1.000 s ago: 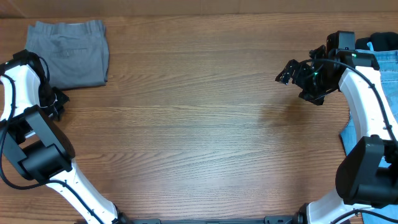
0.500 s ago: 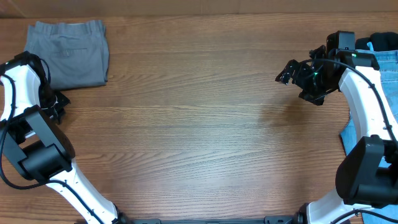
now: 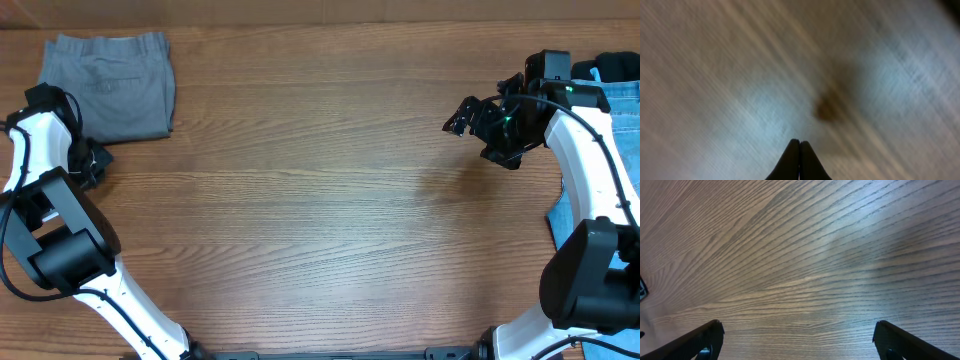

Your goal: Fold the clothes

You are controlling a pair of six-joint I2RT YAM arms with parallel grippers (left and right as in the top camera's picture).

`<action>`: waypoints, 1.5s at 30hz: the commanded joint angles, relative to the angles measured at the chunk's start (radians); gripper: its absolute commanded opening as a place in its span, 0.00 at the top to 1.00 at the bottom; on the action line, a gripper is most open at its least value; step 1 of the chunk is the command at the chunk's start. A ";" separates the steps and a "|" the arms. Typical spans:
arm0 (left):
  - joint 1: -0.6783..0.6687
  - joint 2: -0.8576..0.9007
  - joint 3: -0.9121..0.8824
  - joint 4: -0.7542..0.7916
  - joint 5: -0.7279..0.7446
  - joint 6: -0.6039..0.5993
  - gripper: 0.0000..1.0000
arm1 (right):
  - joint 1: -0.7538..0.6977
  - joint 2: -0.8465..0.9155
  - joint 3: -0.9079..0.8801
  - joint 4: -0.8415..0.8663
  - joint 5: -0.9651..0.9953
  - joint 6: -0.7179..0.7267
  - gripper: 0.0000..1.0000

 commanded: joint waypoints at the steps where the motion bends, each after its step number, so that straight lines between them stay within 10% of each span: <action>1: 0.001 0.008 -0.024 0.053 -0.015 0.020 0.96 | 0.005 -0.008 0.004 0.003 0.001 -0.003 0.00; 45: -0.003 0.068 -0.042 0.256 0.144 0.051 0.96 | 0.005 -0.008 0.005 -0.005 -0.018 0.001 0.00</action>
